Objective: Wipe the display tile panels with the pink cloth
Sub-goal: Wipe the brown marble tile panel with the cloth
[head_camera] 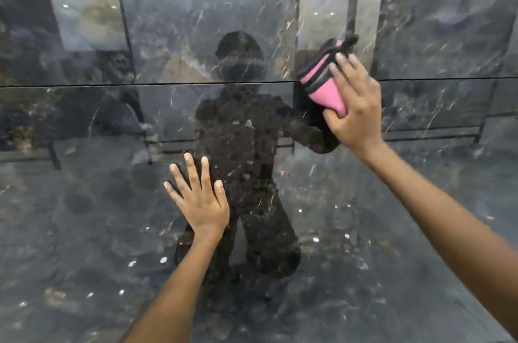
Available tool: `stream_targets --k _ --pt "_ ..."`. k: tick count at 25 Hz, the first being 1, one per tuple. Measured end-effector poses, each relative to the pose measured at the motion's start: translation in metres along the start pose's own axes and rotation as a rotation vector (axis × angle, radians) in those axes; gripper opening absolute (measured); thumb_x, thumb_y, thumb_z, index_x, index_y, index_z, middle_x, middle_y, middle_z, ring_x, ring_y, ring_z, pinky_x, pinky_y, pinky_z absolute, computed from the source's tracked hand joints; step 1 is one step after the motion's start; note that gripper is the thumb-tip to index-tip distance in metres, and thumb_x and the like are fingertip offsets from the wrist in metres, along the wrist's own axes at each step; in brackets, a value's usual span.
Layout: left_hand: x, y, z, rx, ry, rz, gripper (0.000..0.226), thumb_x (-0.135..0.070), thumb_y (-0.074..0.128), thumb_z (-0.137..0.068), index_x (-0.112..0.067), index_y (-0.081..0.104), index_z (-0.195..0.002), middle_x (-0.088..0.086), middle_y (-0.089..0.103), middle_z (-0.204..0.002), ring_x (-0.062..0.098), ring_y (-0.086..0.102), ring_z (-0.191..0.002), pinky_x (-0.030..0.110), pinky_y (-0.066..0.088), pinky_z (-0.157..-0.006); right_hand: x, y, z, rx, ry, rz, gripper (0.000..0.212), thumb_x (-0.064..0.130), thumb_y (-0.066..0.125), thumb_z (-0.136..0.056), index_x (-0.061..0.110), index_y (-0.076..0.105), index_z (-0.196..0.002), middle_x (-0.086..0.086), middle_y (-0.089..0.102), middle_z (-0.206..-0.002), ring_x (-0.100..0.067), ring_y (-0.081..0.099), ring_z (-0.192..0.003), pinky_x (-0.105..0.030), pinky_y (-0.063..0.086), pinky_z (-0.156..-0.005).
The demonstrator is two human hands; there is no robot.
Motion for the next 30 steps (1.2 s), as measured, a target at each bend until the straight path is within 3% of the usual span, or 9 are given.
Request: stream_targets --k 7,10,13,15,18,21,24,27,30 --pt "-0.001 0.0 0.0 0.022 -0.022 -0.035 0.056 -0.035 0.027 -0.102 -0.016 0.021 -0.155 0.014 0.018 -0.161 0.043 0.009 -0.147 0.051 -0.006 -0.118 0.048 0.013 0.223 0.701 -0.941 0.003 0.071 0.025 0.069 -0.074 0.012 0.048 -0.141 -0.005 0.006 -0.162 -0.023 0.028 -0.141 -0.037 0.025 -0.111" --pt "-0.004 -0.002 -0.001 0.008 -0.02 -0.041 0.056 -0.035 0.024 -0.102 -0.016 0.021 -0.155 0.017 0.02 -0.16 0.044 0.01 -0.146 0.052 -0.004 -0.118 0.001 -0.005 0.131 0.343 -0.611 -0.032 0.054 0.022 0.055 -0.083 0.008 0.053 -0.135 -0.006 0.034 -0.152 -0.028 0.041 -0.132 -0.04 0.046 -0.097" --pt "-0.007 -0.001 0.001 -0.028 -0.011 -0.029 0.056 -0.035 0.024 -0.102 -0.015 0.022 -0.154 0.019 0.022 -0.159 0.045 0.011 -0.146 0.053 -0.002 -0.118 -0.045 -0.019 0.086 0.038 -0.053 -0.046 0.058 0.022 0.058 -0.083 -0.008 0.052 -0.132 -0.023 0.045 -0.143 -0.04 0.037 -0.136 -0.047 0.029 -0.114" --pt "-0.007 0.001 0.0 -0.054 0.009 -0.02 0.055 -0.034 0.025 -0.103 -0.015 0.022 -0.154 0.02 0.023 -0.158 0.045 0.013 -0.145 0.054 0.0 -0.118 -0.03 -0.008 0.154 0.029 0.121 -0.043 0.065 0.024 0.057 -0.086 -0.005 0.04 -0.141 -0.02 0.035 -0.15 -0.04 0.029 -0.141 -0.051 0.027 -0.115" --pt "-0.007 0.004 -0.005 -0.081 0.032 -0.019 0.053 -0.032 0.026 -0.103 -0.012 0.026 -0.152 0.022 0.025 -0.157 0.047 0.015 -0.145 0.056 0.003 -0.118 0.035 0.005 0.3 0.372 -0.251 -0.047 0.072 0.03 0.048 -0.091 0.011 0.017 -0.154 -0.004 0.009 -0.162 -0.027 0.021 -0.146 -0.049 0.023 -0.116" --pt "-0.006 0.005 0.003 -0.077 0.025 0.009 0.053 -0.033 0.024 -0.104 -0.011 0.028 -0.152 0.023 0.026 -0.156 0.047 0.015 -0.144 0.056 0.004 -0.118 0.049 0.006 0.311 0.543 -0.649 -0.093 0.068 0.032 0.048 -0.088 0.007 0.029 -0.148 -0.007 0.015 -0.161 -0.024 0.025 -0.145 -0.041 0.007 -0.122" --pt "-0.005 0.006 0.006 -0.083 0.044 -0.003 0.052 -0.033 0.026 -0.103 -0.011 0.029 -0.151 0.024 0.028 -0.155 0.048 0.017 -0.144 0.056 0.005 -0.118 0.039 0.014 0.204 0.202 -0.258 -0.117 0.061 0.032 0.057 -0.087 -0.002 0.046 -0.137 -0.014 0.042 -0.147 -0.026 0.025 -0.145 -0.043 0.017 -0.12" --pt "-0.004 0.006 0.004 -0.096 0.05 -0.001 0.052 -0.031 0.029 -0.102 -0.011 0.031 -0.15 0.024 0.03 -0.155 0.048 0.019 -0.143 0.055 0.006 -0.118 0.054 0.032 0.183 0.015 0.078 -0.216 0.066 0.02 0.062 -0.083 -0.007 0.039 -0.138 -0.014 0.032 -0.152 -0.028 0.023 -0.145 -0.045 0.024 -0.118" --pt "-0.003 0.006 0.007 -0.087 0.069 -0.006 0.051 -0.031 0.03 -0.102 -0.012 0.03 -0.149 0.024 0.03 -0.155 0.048 0.019 -0.143 0.054 0.005 -0.118 0.118 0.05 0.291 0.273 -0.188 -0.2 0.082 0.022 0.063 -0.083 0.004 0.021 -0.151 -0.009 0.03 -0.155 -0.023 0.019 -0.147 -0.038 0.031 -0.116"
Point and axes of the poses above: each hand's wrist, its own z-axis away from the middle knuckle, its own y-axis out of the palm, x = y × z, the point moved 2 cm from there along -z, towards the middle knuckle
